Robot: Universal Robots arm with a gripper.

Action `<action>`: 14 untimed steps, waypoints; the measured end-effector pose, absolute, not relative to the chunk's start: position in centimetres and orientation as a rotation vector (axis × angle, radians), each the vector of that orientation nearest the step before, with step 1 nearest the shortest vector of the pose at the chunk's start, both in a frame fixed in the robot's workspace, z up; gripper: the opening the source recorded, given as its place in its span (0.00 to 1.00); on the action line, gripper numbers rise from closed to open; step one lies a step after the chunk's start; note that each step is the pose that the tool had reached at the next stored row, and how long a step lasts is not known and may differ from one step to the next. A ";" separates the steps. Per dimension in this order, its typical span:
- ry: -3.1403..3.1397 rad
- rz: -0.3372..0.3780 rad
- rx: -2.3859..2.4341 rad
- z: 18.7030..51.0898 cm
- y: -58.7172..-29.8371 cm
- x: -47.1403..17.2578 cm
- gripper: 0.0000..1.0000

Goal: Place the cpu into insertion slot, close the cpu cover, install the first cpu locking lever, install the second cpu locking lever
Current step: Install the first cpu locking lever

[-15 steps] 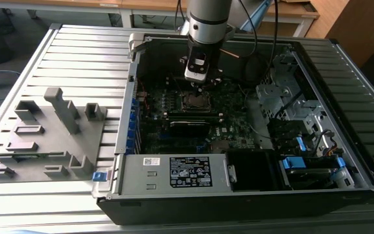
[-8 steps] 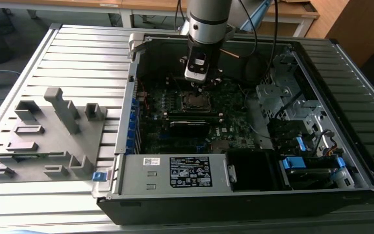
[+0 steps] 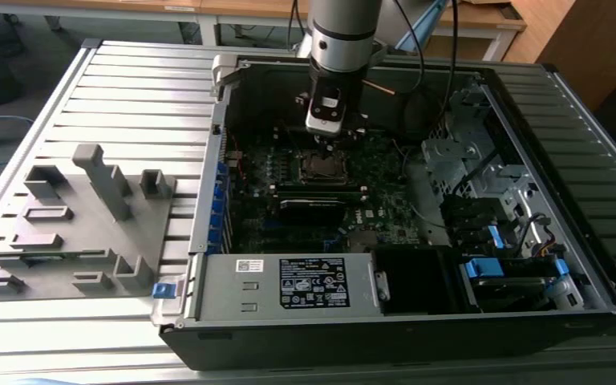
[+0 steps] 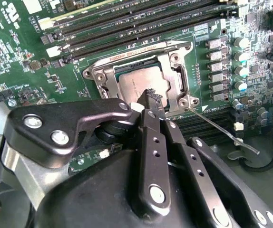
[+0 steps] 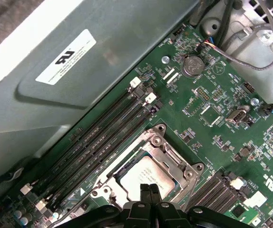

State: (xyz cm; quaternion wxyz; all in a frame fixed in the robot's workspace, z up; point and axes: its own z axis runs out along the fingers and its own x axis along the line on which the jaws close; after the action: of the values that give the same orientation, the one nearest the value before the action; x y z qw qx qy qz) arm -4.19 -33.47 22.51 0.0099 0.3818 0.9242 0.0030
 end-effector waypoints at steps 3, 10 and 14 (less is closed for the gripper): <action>2.911 0.010 1.129 22.5 -33.5 -4.2 0.11; 2.975 0.012 0.949 22.5 -33.5 -4.2 0.11; 2.998 0.013 0.872 22.5 -33.5 -4.2 0.11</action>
State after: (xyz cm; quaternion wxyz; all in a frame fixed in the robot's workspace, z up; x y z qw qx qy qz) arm -4.19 -33.47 22.51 0.0095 0.2791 0.9602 0.0040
